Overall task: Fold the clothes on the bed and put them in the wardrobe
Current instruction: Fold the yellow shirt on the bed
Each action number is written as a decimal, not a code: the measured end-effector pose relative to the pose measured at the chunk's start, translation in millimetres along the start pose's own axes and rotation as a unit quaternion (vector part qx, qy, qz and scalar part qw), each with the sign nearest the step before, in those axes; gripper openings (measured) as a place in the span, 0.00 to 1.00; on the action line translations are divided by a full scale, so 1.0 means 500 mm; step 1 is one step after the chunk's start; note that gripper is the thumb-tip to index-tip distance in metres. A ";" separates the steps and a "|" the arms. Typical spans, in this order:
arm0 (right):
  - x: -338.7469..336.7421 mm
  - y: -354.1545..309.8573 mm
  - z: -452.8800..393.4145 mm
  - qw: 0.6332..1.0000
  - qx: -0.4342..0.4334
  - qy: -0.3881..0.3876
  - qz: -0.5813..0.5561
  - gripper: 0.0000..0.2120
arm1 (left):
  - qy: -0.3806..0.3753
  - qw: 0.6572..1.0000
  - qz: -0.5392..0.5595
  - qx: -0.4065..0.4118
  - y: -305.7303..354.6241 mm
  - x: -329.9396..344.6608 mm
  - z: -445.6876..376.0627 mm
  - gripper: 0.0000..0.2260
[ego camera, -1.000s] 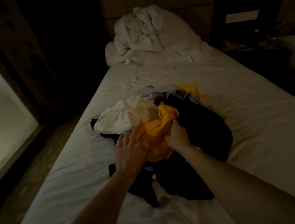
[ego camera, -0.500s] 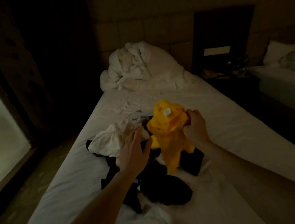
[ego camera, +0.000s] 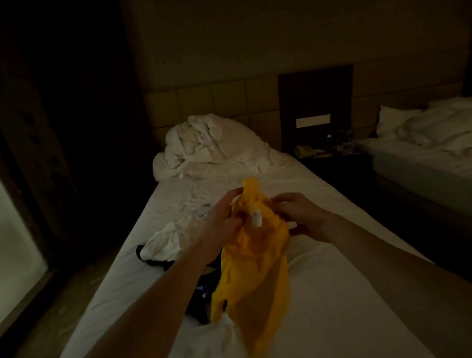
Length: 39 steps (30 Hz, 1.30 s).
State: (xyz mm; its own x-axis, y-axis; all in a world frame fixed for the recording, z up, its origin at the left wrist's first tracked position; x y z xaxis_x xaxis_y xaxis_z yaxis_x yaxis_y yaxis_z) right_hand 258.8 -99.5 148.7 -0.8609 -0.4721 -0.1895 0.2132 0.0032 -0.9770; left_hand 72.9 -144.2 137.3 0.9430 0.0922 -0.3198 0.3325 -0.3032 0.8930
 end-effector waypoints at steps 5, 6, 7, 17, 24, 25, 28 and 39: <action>-0.012 -0.027 0.059 0.996 -0.071 0.039 -0.031 0.14 | -0.093 0.969 -0.226 -0.023 0.009 -0.017 0.031 0.39; -0.019 -0.029 0.068 0.994 -0.083 0.051 -0.045 0.15 | -0.112 0.953 -0.279 -0.037 0.013 -0.025 0.037 0.39; -0.027 -0.031 0.076 0.992 -0.094 0.065 -0.055 0.14 | -0.126 0.932 -0.338 -0.048 0.023 -0.031 0.046 0.40; -0.053 -0.088 0.151 0.973 -0.177 0.146 0.017 0.16 | 0.065 0.956 -0.285 0.017 0.141 -0.057 0.066 0.13; -0.051 -0.084 0.190 0.932 -0.229 0.022 0.280 0.29 | 0.089 0.975 -0.202 -0.017 0.194 -0.059 0.076 0.13; -0.048 -0.083 0.193 0.907 -0.230 -0.008 0.353 0.35 | 0.089 0.971 -0.222 -0.011 0.193 -0.064 0.078 0.15; -0.059 -0.079 0.192 0.856 -0.200 -0.023 0.475 0.22 | 0.048 0.929 -0.366 -0.011 0.195 -0.083 0.092 0.17; -0.112 -0.131 0.195 0.841 -0.249 0.123 0.464 0.13 | -0.109 0.897 -0.424 0.054 0.214 -0.146 0.128 0.10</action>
State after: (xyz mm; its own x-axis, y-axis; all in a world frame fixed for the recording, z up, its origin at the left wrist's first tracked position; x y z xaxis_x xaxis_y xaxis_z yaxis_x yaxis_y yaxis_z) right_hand 338.1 -158.9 233.1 -0.5124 0.1352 -0.8480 0.6799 0.6671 -0.3045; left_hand 38.6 -244.1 235.9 0.3223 0.1485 -0.9349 0.9148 -0.3029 0.2673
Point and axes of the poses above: each hand's wrist, its own z-axis away from the middle knuckle, its own x-axis out of the palm, y = z × x, the point moved 2 cm from there along -z, towards the middle knuckle, and after that the axes turned 3 degrees about -y, right-handed, at the moved point
